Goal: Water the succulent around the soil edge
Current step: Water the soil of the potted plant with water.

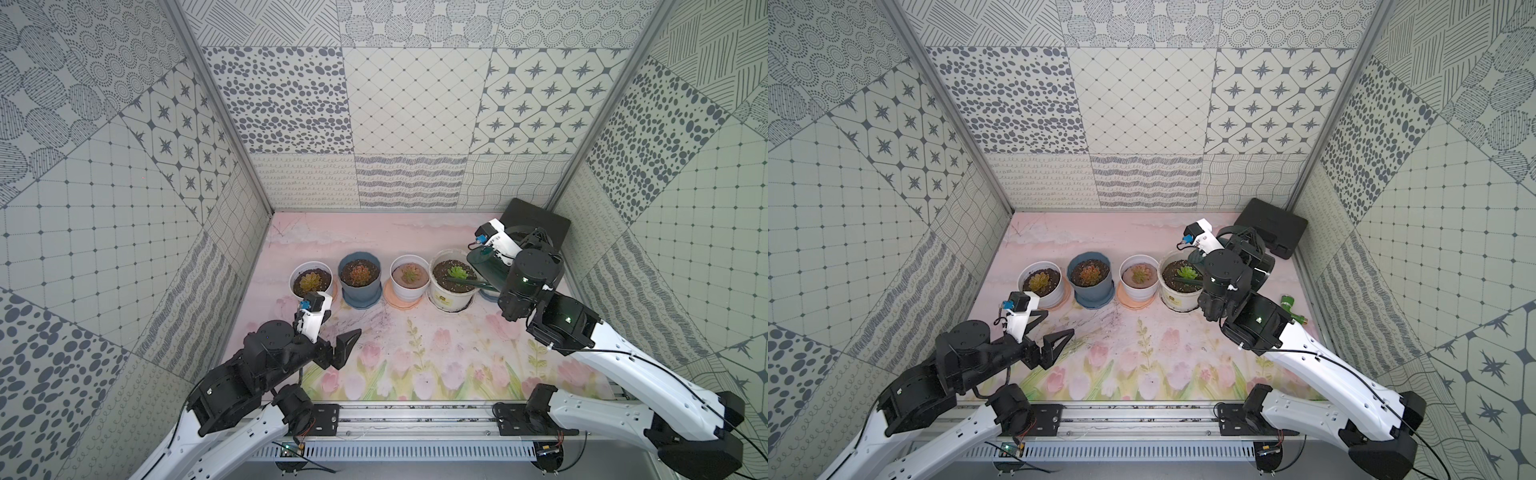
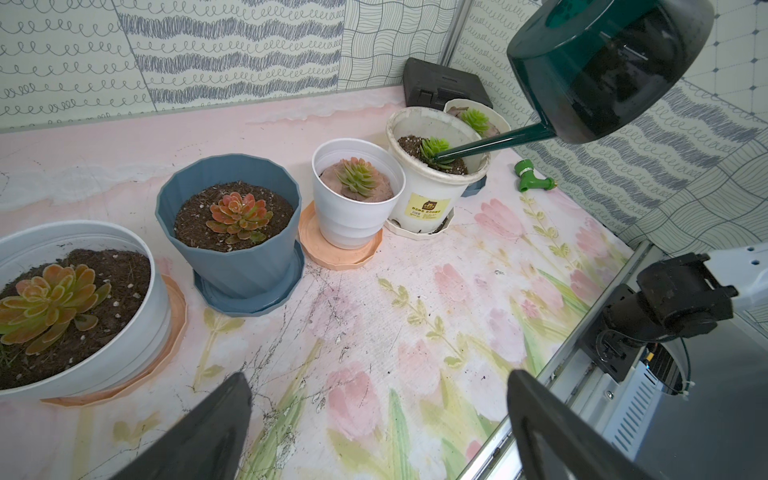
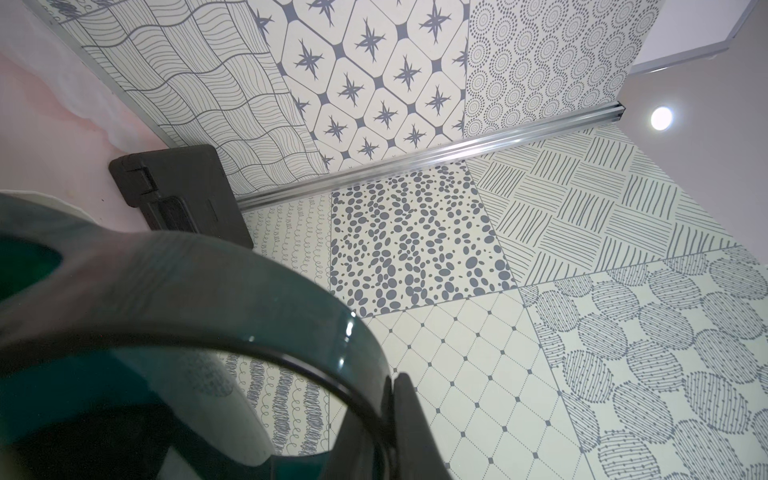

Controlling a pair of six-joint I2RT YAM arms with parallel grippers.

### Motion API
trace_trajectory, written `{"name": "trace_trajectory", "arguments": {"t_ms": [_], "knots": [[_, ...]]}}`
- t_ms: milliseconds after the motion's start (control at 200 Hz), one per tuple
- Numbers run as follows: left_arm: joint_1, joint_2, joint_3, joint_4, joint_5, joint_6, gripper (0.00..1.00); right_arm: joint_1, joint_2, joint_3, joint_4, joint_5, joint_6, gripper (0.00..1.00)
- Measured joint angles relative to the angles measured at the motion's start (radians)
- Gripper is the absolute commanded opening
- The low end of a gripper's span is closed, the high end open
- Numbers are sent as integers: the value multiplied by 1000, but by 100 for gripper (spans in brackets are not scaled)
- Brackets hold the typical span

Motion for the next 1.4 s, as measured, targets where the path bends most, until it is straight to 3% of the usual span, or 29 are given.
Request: {"name": "trace_trajectory", "arguments": {"t_ms": [675,1396], "knots": [[4,0,0,0,1,0,99,-4,-87,3,-131,30,-10,0],[13,0,0,0,7,0,99,-184,-32,41,-101,-29,-44,0]]}}
